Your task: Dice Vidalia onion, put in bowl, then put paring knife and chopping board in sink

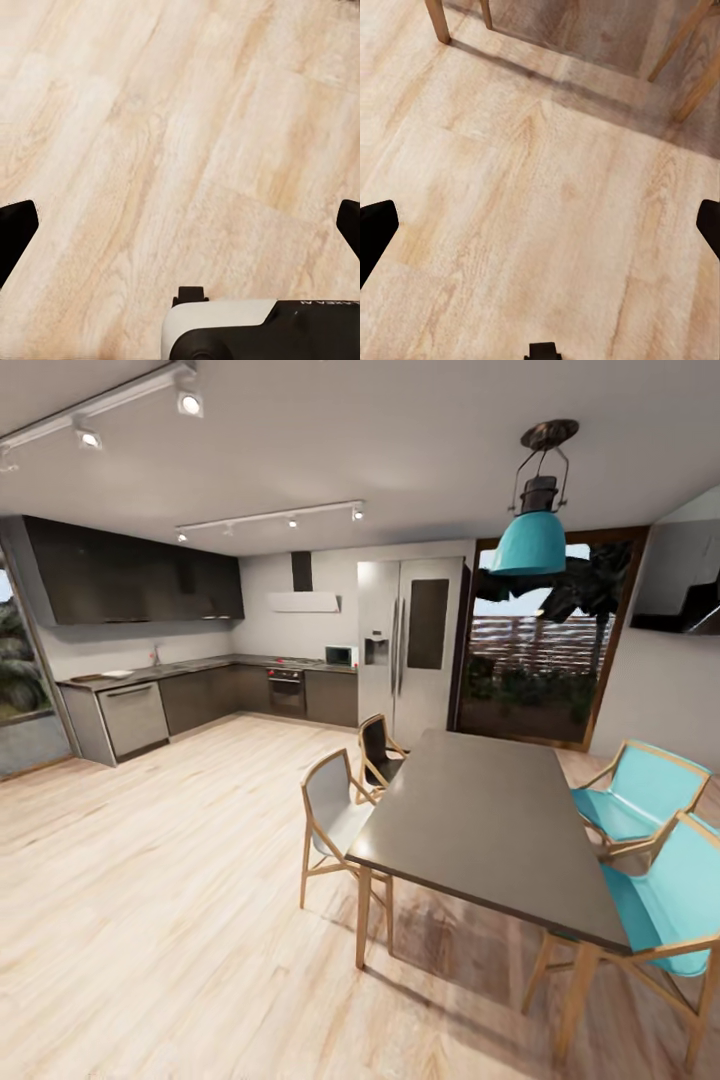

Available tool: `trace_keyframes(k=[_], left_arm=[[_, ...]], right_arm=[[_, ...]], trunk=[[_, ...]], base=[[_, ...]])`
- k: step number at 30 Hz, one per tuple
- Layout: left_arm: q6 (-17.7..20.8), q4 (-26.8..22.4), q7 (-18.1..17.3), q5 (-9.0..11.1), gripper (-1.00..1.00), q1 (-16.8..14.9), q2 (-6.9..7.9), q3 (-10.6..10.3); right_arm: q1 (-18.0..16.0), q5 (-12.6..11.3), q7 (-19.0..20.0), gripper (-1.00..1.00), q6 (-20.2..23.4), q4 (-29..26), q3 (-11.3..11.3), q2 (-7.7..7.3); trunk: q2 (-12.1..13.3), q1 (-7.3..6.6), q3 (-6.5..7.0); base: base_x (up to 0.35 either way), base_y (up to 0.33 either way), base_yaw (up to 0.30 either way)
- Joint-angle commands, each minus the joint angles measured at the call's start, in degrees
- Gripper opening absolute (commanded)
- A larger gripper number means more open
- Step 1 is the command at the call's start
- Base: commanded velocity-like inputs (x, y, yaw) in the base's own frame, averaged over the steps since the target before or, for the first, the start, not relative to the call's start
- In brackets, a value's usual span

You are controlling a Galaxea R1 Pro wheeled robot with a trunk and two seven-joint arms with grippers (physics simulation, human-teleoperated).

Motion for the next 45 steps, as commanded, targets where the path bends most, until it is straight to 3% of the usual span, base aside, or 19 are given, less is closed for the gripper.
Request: trace_keyframes(k=[1, 45], left_arm=[[-0.13, -0.01, 0.02, 0.01, 1.00, 0.01, -0.01, 0.06], [-0.13, -0.09, 0.02, 0.01, 1.00, 0.00, -0.01, 0.09]], right_arm=[[-0.01, -0.02, -0.17, 1.00, -0.18, 0.04, 0.00, 0.02], [-0.01, 0.01, -0.17, 1.00, -0.10, 0.19, 0.00, 0.02]], trunk=[[-0.03, 0.02, 0.01], [-0.03, 0.02, 0.47]], base=[[0.000, 0.000, 0.274], [0.000, 0.000, 0.278]])
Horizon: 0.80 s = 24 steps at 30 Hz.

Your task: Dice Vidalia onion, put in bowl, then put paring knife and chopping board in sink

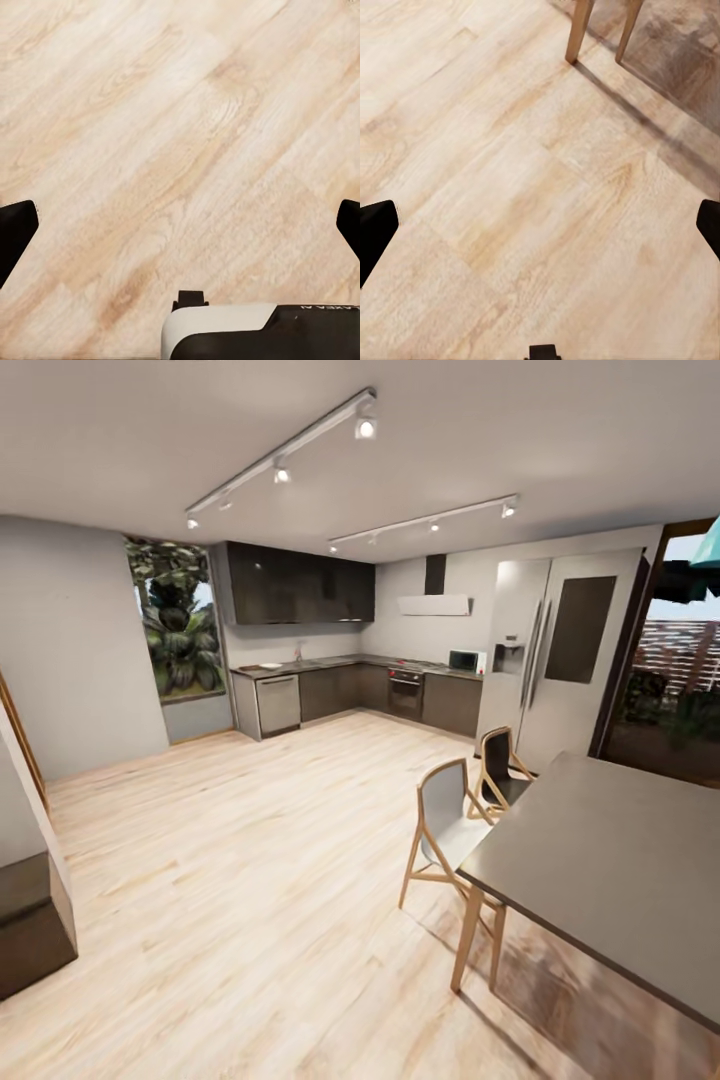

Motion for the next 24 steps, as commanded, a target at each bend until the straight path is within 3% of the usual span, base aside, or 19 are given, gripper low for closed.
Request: trace_keyframes(k=[1, 24], left_arm=[[-0.13, -0.01, 0.02, 0.01, 1.00, 0.01, -0.01, 0.05], [-0.21, 0.12, 0.02, 0.01, 1.00, 0.02, 0.00, 0.05]], right_arm=[[-0.01, 0.00, -0.16, 1.00, -0.17, 0.04, 0.00, 0.02], [-0.01, -0.04, -0.15, 1.00, -0.22, 0.29, 0.00, 0.02]], trunk=[[-0.03, 0.02, -0.01], [-0.03, 0.02, -0.01]], base=[[0.000, 0.000, 0.282], [0.000, 0.000, 0.282]])
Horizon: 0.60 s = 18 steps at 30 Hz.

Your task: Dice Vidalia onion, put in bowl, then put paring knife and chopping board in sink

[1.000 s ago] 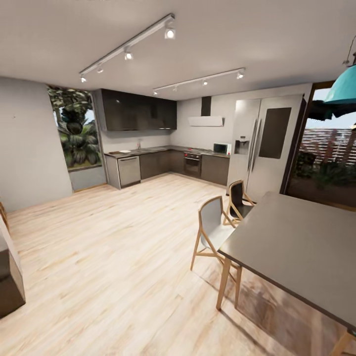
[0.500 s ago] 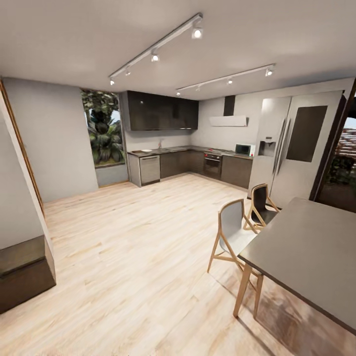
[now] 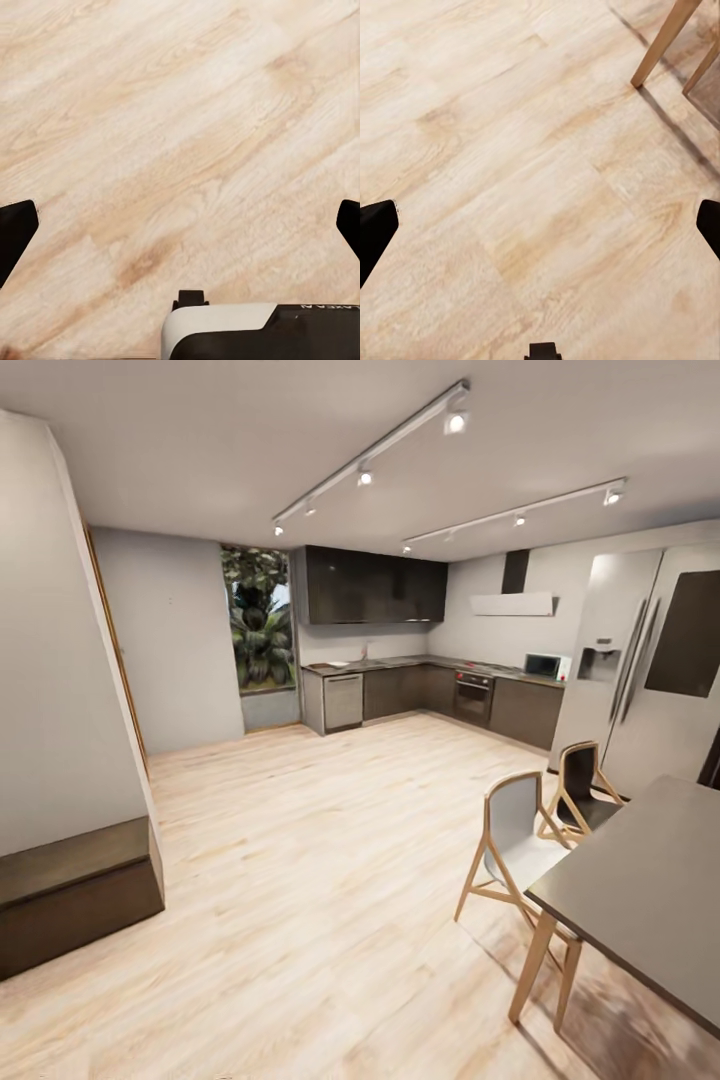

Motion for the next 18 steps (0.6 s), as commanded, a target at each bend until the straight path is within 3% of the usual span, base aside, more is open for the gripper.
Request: trace_keyframes(k=[1, 7, 18], left_arm=[[-0.13, 0.00, 0.02, 0.01, 1.00, 0.01, 0.01, 0.06], [-0.13, 0.04, 0.02, 0.01, 1.00, 0.01, 0.43, 0.06], [-0.13, 0.12, 0.02, 0.01, 1.00, 0.02, 0.74, 0.06]], right_arm=[[-0.01, 0.00, -0.18, 1.00, -0.17, 0.03, 0.00, 0.02], [-0.01, -0.06, -0.12, 1.00, -0.19, -0.02, 0.00, -0.12], [-0.01, -0.06, -0.12, 1.00, -0.18, -0.02, 0.00, -0.16]], trunk=[[-0.03, 0.02, -0.01], [-0.03, 0.02, -0.01], [-0.03, 0.02, -0.01]], base=[[0.000, 0.000, 0.282], [0.060, 0.022, 0.167], [0.277, 0.102, 0.006]])
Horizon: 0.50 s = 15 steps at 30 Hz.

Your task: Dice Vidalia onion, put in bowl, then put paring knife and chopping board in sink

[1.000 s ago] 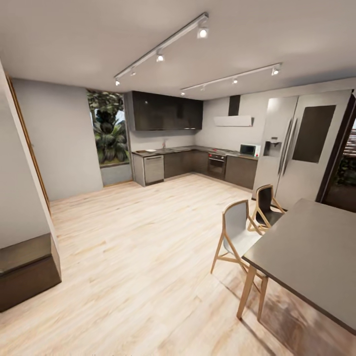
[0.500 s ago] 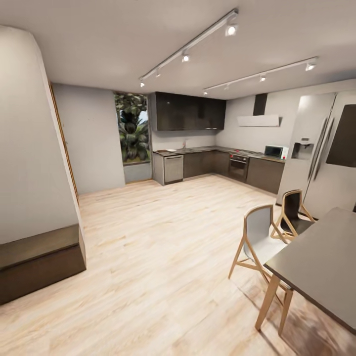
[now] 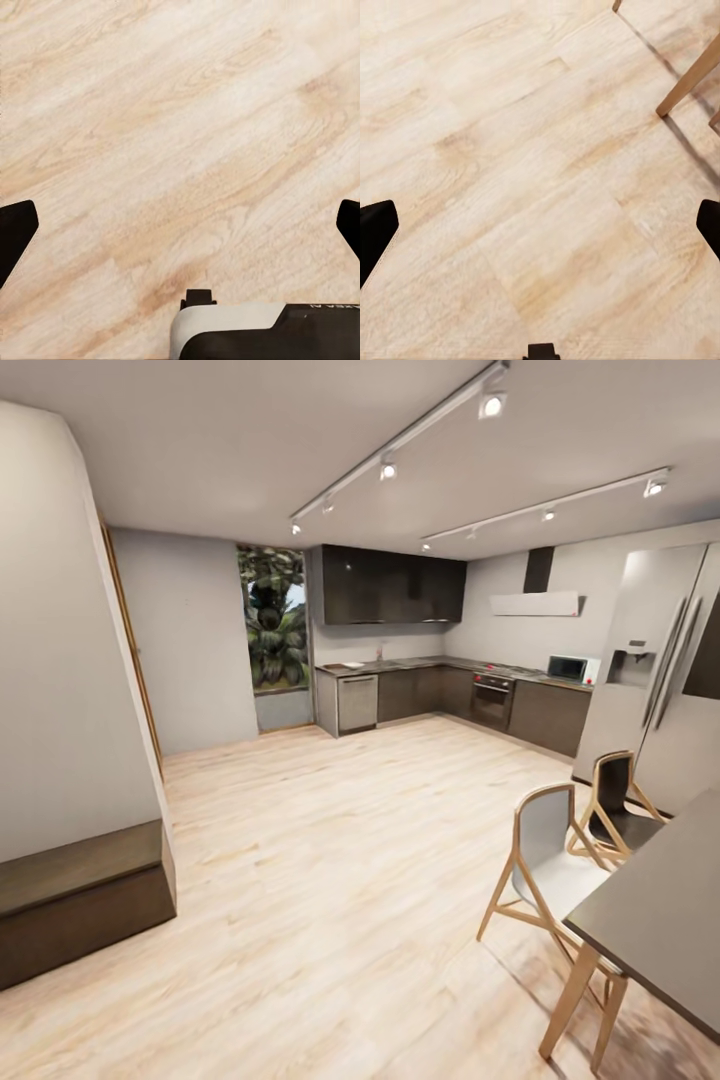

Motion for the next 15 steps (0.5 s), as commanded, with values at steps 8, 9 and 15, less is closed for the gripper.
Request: trace_keyframes(k=[8, 9, 15], left_arm=[[-0.08, 0.00, 0.02, 0.01, 1.00, -0.01, -0.01, 0.05], [-0.07, 0.02, 0.02, 0.01, 1.00, 0.01, -0.03, 0.05], [-0.05, 0.07, 0.02, -0.05, 1.00, 0.00, -0.06, 0.05]], right_arm=[[-0.01, -0.01, -0.17, 1.00, -0.15, 0.04, 0.00, 0.02], [-0.01, -0.01, -0.14, 1.00, -0.14, 0.04, 0.00, 0.02], [-0.01, -0.01, -0.09, 1.00, -0.13, 0.04, 0.00, 0.03]], trunk=[[-0.02, 0.05, -0.01], [-0.02, 0.05, -0.01], [-0.02, 0.05, -0.01]], base=[[0.307, 0.023, 0.000], [0.315, 0.004, 0.000], [0.317, 0.001, 0.000]])
